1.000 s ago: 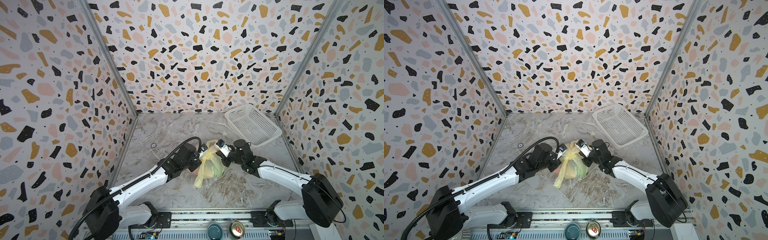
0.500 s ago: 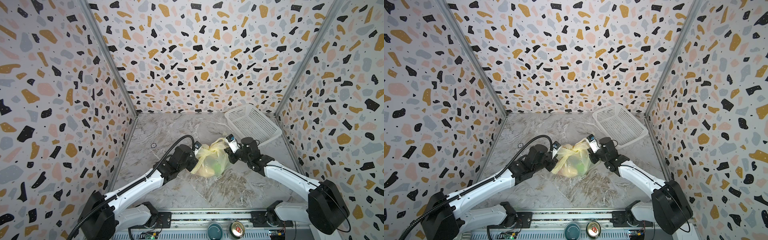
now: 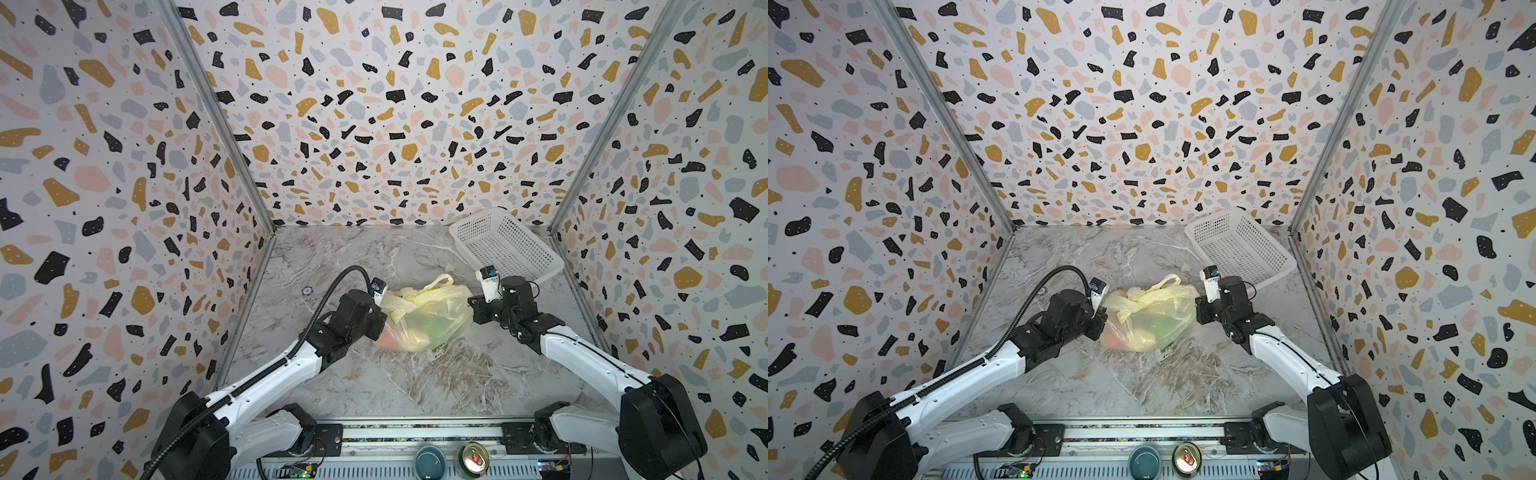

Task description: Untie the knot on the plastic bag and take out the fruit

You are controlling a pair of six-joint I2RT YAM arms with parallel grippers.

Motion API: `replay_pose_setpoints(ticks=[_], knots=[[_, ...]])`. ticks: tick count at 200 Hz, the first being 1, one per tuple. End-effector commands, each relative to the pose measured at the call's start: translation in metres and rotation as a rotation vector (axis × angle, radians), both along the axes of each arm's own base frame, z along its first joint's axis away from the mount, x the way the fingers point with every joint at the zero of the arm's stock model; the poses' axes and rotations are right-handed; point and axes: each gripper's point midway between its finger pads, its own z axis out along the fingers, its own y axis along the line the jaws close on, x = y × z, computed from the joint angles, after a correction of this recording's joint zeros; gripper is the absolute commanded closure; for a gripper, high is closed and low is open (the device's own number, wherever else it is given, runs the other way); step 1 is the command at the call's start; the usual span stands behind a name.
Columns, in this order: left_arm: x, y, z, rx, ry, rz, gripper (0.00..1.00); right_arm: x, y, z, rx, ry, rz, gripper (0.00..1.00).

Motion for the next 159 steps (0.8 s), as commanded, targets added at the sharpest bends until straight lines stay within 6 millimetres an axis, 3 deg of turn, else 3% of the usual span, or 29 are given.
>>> replay_pose_setpoints(ticks=[1,35,76,115,159], knots=[[0.000,-0.001,0.003,-0.048,0.001,0.011,1.00,-0.003,-0.006,0.001,0.045,0.041,-0.039,1.00],[0.002,-0.004,0.021,-0.034,-0.058,-0.031,1.00,-0.006,0.002,0.012,0.014,-0.003,0.036,1.00],[0.001,-0.016,0.031,0.023,-0.094,-0.119,1.00,-0.012,0.017,0.051,-0.109,-0.158,0.128,0.44],[0.001,-0.020,0.045,0.010,-0.133,-0.134,1.00,-0.027,0.045,0.077,-0.247,-0.347,0.243,0.21],[-0.001,-0.023,0.047,0.002,-0.140,-0.148,1.00,-0.033,0.074,0.067,-0.339,-0.401,0.397,0.15]])
